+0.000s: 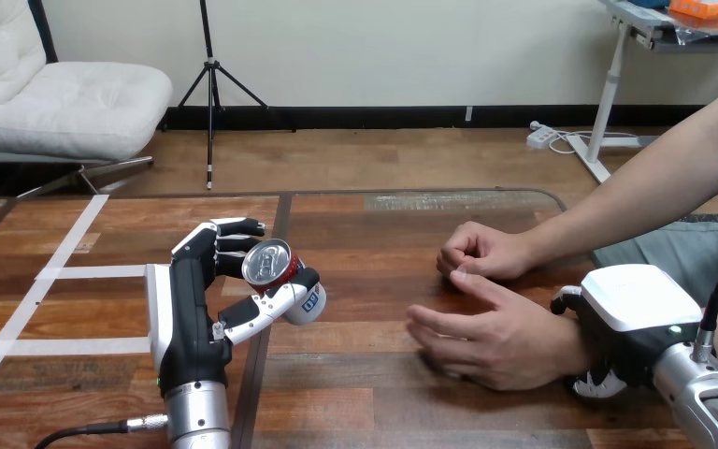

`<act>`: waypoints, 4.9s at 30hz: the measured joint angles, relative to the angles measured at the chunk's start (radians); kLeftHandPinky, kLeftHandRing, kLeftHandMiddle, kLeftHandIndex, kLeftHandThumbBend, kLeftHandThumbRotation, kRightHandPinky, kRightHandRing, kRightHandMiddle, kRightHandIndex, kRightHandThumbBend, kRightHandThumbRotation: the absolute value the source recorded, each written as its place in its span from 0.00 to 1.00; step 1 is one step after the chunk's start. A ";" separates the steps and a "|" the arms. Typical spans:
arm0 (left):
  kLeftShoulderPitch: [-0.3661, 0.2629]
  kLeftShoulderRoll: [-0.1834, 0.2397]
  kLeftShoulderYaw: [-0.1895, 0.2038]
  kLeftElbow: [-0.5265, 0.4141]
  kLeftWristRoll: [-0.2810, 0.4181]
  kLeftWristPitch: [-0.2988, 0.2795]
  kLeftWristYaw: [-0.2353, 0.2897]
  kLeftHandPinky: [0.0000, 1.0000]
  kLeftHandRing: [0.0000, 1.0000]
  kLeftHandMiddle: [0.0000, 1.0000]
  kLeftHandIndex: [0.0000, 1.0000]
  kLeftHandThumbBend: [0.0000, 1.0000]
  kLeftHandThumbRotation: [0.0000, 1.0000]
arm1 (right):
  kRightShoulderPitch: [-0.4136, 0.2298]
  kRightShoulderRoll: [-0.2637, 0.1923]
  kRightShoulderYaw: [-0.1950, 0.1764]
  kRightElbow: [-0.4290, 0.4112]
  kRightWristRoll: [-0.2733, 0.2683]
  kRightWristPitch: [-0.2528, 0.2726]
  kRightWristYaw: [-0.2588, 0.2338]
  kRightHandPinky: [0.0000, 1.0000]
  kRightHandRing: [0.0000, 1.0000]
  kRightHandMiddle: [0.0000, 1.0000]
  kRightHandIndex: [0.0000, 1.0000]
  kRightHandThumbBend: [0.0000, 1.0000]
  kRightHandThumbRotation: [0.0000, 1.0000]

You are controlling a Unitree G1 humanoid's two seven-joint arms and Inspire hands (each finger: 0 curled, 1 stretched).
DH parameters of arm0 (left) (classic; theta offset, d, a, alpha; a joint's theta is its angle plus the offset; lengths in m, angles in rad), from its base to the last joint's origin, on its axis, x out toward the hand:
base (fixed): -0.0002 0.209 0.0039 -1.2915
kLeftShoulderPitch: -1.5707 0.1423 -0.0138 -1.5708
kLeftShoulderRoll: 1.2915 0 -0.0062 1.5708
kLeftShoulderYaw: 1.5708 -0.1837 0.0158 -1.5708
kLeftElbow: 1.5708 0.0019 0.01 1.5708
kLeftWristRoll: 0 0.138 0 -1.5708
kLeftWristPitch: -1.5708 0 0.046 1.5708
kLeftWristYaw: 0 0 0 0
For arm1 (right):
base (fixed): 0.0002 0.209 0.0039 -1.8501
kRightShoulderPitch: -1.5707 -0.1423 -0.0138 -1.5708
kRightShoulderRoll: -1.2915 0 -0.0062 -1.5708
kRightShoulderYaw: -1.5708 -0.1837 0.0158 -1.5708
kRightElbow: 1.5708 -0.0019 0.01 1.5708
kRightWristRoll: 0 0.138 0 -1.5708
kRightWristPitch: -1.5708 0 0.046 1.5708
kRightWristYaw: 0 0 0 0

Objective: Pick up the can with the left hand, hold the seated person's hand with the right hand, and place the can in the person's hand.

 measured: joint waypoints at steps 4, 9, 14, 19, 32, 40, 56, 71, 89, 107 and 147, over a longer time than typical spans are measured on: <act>0.000 0.000 0.004 0.000 0.000 0.000 -0.002 0.50 0.44 0.46 0.55 0.71 0.00 | -0.004 0.000 0.001 0.005 0.006 0.001 0.000 0.72 0.76 0.79 0.75 0.85 0.00; 0.000 0.000 0.009 -0.001 0.000 0.000 -0.004 0.51 0.44 0.46 0.55 0.70 0.00 | -0.005 0.000 0.002 0.008 0.011 0.001 -0.007 0.49 0.61 0.67 0.68 0.86 0.00; 0.000 0.000 0.012 -0.001 0.000 0.000 -0.004 0.51 0.44 0.46 0.55 0.70 0.00 | -0.006 0.000 0.006 0.018 0.015 -0.001 -0.024 0.25 0.36 0.45 0.58 0.87 0.00; 0.000 0.000 0.014 -0.001 0.000 0.000 -0.005 0.51 0.45 0.46 0.55 0.70 0.00 | -0.008 0.000 0.007 0.030 0.025 -0.005 -0.041 0.15 0.25 0.35 0.51 0.87 0.00; 0.000 -0.001 0.016 -0.001 0.000 0.000 -0.009 0.51 0.45 0.46 0.55 0.70 0.00 | -0.013 0.000 0.011 0.060 0.043 -0.019 -0.093 0.21 0.32 0.42 0.48 0.77 0.00; 0.000 -0.001 0.017 -0.002 0.000 0.001 -0.010 0.51 0.44 0.46 0.55 0.70 0.00 | -0.014 0.000 0.012 0.072 0.053 -0.033 -0.127 0.24 0.36 0.46 0.48 0.72 0.00; 0.000 -0.001 0.020 -0.004 -0.005 0.001 -0.028 0.51 0.44 0.46 0.55 0.70 0.00 | -0.021 -0.001 0.010 0.088 0.078 -0.070 -0.159 0.23 0.34 0.44 0.47 0.73 0.00; 0.000 -0.001 0.020 -0.004 -0.003 0.001 -0.029 0.50 0.45 0.46 0.55 0.71 0.00 | -0.020 -0.003 0.010 0.097 0.090 -0.093 -0.186 0.20 0.30 0.40 0.45 0.76 0.00; -0.001 -0.003 0.019 -0.004 -0.003 0.001 -0.050 0.48 0.45 0.47 0.55 0.72 0.00 | 0.031 -0.013 -0.011 0.020 0.099 -0.104 -0.180 0.14 0.24 0.35 0.46 0.78 0.00; -0.023 -0.053 0.001 -0.012 -0.001 0.003 -0.093 0.49 0.45 0.47 0.55 0.73 0.00 | 0.088 -0.017 -0.037 -0.161 0.095 -0.063 -0.099 0.17 0.25 0.37 0.48 0.80 0.00; -0.067 -0.126 -0.074 -0.070 0.037 0.004 -0.139 0.43 0.42 0.47 0.55 0.73 0.00 | 0.112 -0.013 -0.049 -0.429 0.078 -0.055 -0.024 0.28 0.31 0.39 0.47 0.91 0.00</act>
